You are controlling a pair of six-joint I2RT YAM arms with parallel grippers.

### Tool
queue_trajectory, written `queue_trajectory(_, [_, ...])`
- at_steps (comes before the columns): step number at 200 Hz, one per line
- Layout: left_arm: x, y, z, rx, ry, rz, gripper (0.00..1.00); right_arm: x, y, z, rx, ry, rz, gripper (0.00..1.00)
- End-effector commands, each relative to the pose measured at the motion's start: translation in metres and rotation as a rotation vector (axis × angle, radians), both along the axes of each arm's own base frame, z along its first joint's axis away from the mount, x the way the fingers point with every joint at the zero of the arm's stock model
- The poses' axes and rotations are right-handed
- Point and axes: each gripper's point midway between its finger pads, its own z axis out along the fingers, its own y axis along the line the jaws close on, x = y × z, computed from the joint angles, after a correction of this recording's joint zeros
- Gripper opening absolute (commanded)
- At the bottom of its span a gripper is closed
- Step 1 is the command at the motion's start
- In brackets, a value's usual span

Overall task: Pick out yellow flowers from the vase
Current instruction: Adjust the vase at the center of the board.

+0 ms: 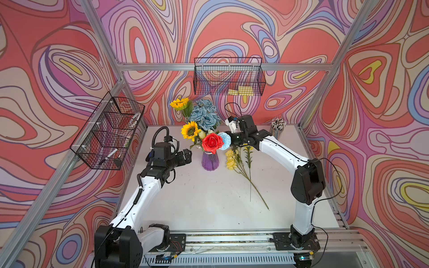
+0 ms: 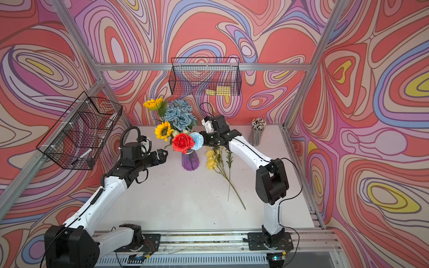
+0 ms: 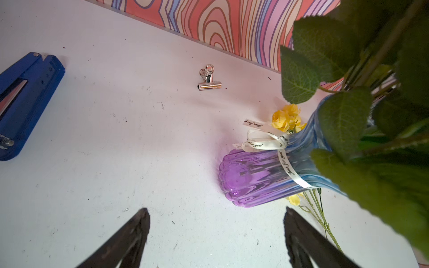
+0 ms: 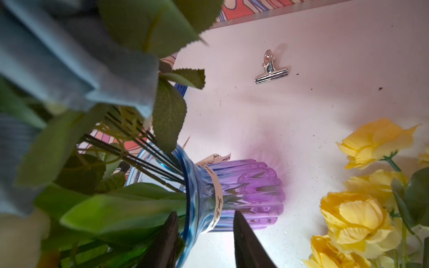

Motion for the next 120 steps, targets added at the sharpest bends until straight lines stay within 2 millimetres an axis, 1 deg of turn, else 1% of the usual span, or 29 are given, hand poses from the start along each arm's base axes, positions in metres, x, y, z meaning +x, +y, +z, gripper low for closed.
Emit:
queue_trajectory(1, [-0.002, -0.004, 0.012, -0.021, -0.036, -0.025, 0.89, -0.007, 0.004, -0.019, -0.050, 0.046, 0.030, 0.36])
queue_trajectory(30, [-0.002, -0.007, 0.021, -0.037, -0.100, -0.045, 0.91, -0.007, 0.009, -0.017, -0.062, 0.048, 0.050, 0.32])
queue_trajectory(45, [0.001, -0.013, 0.027, -0.054, -0.156, -0.077, 0.92, -0.007, 0.011, -0.017, -0.072, 0.049, 0.058, 0.29])
queue_trajectory(56, [0.004, -0.018, 0.027, -0.063, -0.182, -0.106, 0.93, -0.005, 0.013, -0.017, -0.077, 0.047, 0.065, 0.28])
queue_trajectory(79, [0.010, -0.028, 0.020, -0.081, -0.177, -0.158, 0.92, -0.004, 0.015, -0.015, -0.095, 0.046, 0.083, 0.25])
queue_trajectory(100, [0.015, -0.030, 0.009, -0.089, -0.145, -0.161, 0.91, -0.001, 0.016, -0.009, -0.116, 0.037, 0.099, 0.22])
queue_trajectory(120, [0.014, -0.033, 0.009, -0.093, -0.148, -0.189, 0.90, -0.001, 0.018, -0.007, -0.135, 0.038, 0.129, 0.19])
